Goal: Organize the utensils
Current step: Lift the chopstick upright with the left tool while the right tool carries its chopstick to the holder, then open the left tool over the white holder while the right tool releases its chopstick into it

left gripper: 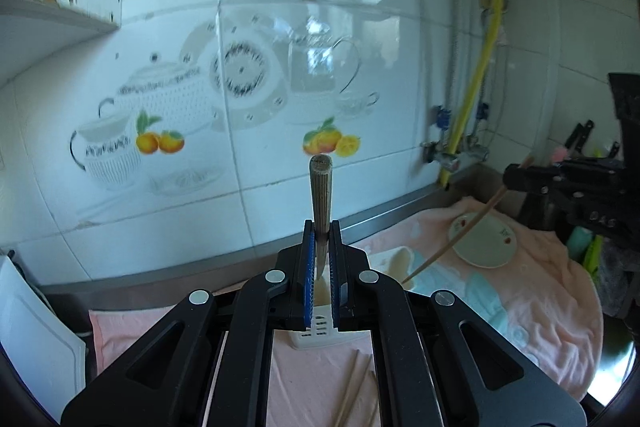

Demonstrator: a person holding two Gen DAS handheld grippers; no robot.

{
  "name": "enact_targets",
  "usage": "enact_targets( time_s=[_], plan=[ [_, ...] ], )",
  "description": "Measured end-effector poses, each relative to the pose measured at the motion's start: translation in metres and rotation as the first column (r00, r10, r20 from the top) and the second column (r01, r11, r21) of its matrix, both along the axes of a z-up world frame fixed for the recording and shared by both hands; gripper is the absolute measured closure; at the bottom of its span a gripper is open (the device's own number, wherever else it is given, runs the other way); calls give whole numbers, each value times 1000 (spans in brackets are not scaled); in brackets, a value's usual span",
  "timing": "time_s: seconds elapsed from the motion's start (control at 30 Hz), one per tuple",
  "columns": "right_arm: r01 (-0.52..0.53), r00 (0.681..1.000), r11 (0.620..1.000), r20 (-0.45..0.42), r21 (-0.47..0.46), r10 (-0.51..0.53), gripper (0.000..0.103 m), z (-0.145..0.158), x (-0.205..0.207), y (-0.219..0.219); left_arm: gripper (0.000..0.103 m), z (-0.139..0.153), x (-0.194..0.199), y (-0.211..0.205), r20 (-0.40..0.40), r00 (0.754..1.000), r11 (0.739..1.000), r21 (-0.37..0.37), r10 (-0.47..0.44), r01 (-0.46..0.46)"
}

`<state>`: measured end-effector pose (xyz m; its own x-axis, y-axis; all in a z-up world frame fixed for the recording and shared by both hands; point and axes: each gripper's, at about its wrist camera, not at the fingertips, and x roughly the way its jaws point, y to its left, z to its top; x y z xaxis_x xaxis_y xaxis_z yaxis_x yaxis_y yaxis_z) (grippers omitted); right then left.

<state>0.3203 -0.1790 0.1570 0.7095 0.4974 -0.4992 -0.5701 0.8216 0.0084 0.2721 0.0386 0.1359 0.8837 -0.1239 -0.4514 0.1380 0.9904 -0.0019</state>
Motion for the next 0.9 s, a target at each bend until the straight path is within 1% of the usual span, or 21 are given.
enact_targets(
  time_s=[0.17, 0.37, 0.5, 0.9],
  plan=[
    [10, 1000, 1000, -8, -25, -10, 97, -9, 14, 12, 98, -25, 22, 11, -59, 998, 999, -36, 21, -23],
    [10, 999, 999, -46, -48, -12, 97, -31, 25, 21, 98, -52, 38, 21, -131, 991, 997, -62, 38, -47],
    [15, 998, 998, -67, -54, -19, 97, -41, 32, 22, 98, -61, 41, 24, -153, 987, 997, -62, 45, -55],
    [32, 992, 997, -122, -76, -42, 96, -64, 50, 25, 98, -74, 55, 22, -204, 977, 998, -30, 56, -63]
  ],
)
